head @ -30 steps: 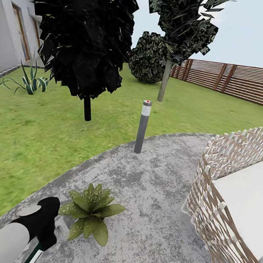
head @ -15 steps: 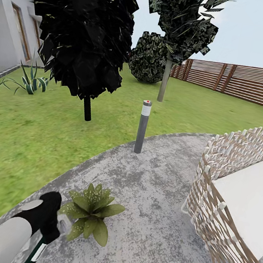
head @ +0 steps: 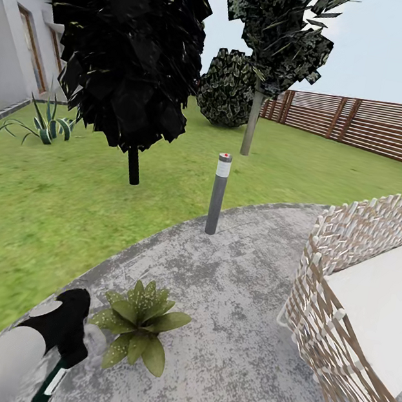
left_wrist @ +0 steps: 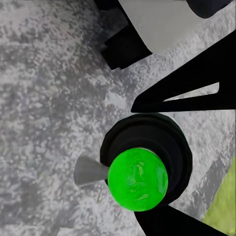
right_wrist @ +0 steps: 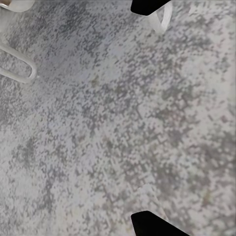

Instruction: Pick up the pesticide atomizer in the garden and spray insectifuge to fully cover both potted plants in the garden.

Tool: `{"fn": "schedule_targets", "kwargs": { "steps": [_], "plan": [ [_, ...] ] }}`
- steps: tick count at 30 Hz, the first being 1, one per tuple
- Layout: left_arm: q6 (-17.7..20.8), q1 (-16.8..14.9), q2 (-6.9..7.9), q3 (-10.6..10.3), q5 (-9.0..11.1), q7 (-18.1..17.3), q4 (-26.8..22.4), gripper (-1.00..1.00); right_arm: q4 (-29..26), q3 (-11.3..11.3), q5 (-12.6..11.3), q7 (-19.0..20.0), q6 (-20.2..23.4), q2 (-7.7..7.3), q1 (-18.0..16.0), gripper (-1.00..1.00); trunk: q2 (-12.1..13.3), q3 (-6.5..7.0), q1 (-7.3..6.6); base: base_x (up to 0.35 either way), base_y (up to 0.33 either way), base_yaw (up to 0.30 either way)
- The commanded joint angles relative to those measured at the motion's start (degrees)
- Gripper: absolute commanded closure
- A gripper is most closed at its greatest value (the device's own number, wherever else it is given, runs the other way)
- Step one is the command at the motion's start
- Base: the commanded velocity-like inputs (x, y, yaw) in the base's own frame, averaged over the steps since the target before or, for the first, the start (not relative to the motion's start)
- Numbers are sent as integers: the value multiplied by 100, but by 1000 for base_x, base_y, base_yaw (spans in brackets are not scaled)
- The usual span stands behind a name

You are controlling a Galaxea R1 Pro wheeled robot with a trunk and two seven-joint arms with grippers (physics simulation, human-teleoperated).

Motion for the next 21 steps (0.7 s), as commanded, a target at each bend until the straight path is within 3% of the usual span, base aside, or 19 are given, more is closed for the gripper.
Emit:
{"fn": "schedule_targets", "kwargs": {
  "steps": [1,3,5,7,10,11,12,15,16,17,19,21],
  "plan": [
    [38,-244,32,-36,-48,-188,16,100,1,51,-48,-16,-13,-1,-2,-100,-2,-6,-1,0,0,0],
    [33,-626,106,-61,-121,-515,43,100,-1,51,-48,-16,-13,-1,-6,-100,-2,-6,-1,0,0,0],
    [38,-1014,179,-79,-324,-703,56,100,0,51,-48,-16,-13,-1,-3,-100,-2,-6,-1,0,0,0],
    [40,-1277,195,-83,-661,-865,67,100,0,51,-48,-16,-13,-1,-4,-100,-2,-6,-1,0,0,0],
    [35,-1506,179,-84,-1357,-1544,40,100,-2,51,-48,-16,-13,-1,-4,-100,-2,-6,-1,0,0,0],
    [33,-1578,138,-79,-1713,-1810,8,100,-3,51,-48,-16,-13,-1,-4,-100,-2,-6,-1,0,0,0],
    [31,-1832,7,-73,-2107,-2216,-13,100,-2,51,-48,-16,-13,-1,-4,-100,-2,-6,-1,0,0,0],
    [31,-1925,-201,-88,-2174,-2290,-18,100,0,51,-48,-16,-13,-1,-5,-100,-2,-6,-1,0,0,0],
    [31,-1944,-471,-276,-2181,-2290,-24,100,-3,51,-48,-16,-13,-1,-5,-100,-2,-6,-1,0,0,0],
    [31,-1941,-651,-417,-2181,-2290,-23,100,-3,51,-48,-16,-13,-1,-3,-100,-2,-6,-1,0,0,0],
    [31,-1923,-818,-627,-2184,-2290,13,100,-4,51,-48,-16,-13,-1,-6,-100,-2,-6,-1,0,0,0],
    [33,-1880,-862,-772,-2172,-2290,49,100,-2,51,-48,-16,-13,-1,-5,-100,-2,-6,-1,0,0,0]
  ]
}}
